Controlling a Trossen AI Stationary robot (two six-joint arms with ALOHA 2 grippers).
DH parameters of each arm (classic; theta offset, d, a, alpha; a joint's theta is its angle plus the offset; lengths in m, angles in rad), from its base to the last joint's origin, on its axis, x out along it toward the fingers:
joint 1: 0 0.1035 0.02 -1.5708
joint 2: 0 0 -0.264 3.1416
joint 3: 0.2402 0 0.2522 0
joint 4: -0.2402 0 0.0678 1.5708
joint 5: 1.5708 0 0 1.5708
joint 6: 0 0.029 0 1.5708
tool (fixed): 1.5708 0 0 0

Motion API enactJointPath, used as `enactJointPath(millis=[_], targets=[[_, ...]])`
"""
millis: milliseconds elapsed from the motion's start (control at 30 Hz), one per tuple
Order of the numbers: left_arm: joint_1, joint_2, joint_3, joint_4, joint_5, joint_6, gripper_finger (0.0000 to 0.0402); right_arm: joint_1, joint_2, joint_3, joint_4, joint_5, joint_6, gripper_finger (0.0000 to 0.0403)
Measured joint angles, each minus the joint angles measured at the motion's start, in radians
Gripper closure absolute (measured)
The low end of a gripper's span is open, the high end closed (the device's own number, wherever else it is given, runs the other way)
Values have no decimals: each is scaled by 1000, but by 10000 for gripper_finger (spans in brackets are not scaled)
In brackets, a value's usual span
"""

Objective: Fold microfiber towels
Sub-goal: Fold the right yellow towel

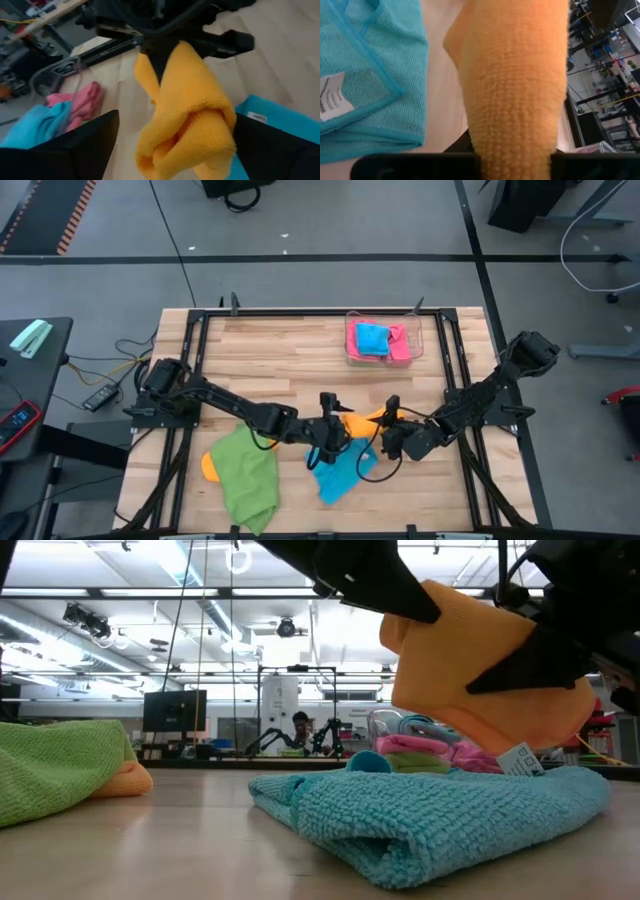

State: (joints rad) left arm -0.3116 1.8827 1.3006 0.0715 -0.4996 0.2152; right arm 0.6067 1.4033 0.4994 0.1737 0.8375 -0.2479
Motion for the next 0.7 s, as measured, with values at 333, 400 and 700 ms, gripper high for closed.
enactJointPath(millis=[333, 400, 700], targets=[[3, 3, 0, -10, -24, -67, 8, -29, 0, 5, 0, 0, 35, 365], [2, 15, 0, -19, -41, -68, 10, -28, 0, 5, 2, 0, 38, 365], [-14, 46, -1, -33, -75, -71, 12, -31, 0, 5, 34, 0, 60, 365]])
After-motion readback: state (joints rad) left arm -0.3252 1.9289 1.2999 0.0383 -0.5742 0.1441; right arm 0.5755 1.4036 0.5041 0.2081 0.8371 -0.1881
